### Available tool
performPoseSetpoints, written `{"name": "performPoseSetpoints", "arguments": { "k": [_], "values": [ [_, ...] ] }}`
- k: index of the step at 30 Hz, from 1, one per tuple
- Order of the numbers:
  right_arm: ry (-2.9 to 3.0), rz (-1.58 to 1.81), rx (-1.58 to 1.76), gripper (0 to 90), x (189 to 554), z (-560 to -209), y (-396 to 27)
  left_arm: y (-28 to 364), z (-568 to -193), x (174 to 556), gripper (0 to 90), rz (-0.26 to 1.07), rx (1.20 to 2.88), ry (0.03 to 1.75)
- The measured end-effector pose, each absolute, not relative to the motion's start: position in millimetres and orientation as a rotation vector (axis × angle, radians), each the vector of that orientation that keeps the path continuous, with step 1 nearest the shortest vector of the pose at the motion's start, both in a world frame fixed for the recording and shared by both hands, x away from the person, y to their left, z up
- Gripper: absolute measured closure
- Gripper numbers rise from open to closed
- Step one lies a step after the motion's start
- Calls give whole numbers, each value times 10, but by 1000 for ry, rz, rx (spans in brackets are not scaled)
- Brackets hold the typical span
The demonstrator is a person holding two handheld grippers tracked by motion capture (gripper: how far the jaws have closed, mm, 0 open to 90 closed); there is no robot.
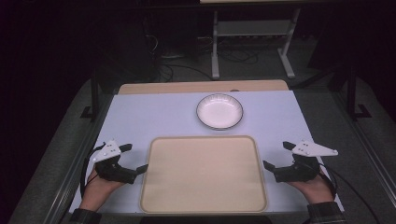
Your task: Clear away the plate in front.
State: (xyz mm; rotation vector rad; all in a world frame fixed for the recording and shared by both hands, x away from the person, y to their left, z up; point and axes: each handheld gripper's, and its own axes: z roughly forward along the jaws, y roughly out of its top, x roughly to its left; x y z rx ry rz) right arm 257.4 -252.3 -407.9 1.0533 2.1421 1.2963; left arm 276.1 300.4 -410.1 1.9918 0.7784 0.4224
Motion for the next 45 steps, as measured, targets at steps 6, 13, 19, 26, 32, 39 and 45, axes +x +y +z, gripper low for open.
{"name": "performPoseSetpoints", "arguments": {
  "k": [6, 13, 19, 26, 32, 39, 45],
  "values": [
    [2160, 1280, 1069, 0, 2612, -4089, -2506, 3014, -4110, 2768, 0, 416, 1994, 777],
    [2184, 1254, 1082, 0, 2669, -4069, -2468, 3026, -4114, 2775, 0, 410, 1995, 772],
    [2181, 1248, 1097, 0, 2726, -4021, -2451, 3027, -4112, 2776, 0, 406, 1990, 768],
    [2204, 1228, 1120, 0, 2813, -3978, -2427, 3044, -4107, 2773, 0, 405, 1984, 774],
    [2210, 1208, 1142, 0, 2880, -3969, -2416, 3059, -4107, 2774, 0, 406, 1982, 779],
    [2238, 1198, 1144, 0, 2988, -3963, -2385, 3069, -4108, 2775, 0, 403, 1981, 784],
    [2257, 1195, 1166, 0, 3104, -3965, -2369, 3070, -4113, 2781, 0, 401, 1990, 782]
  ]
}}
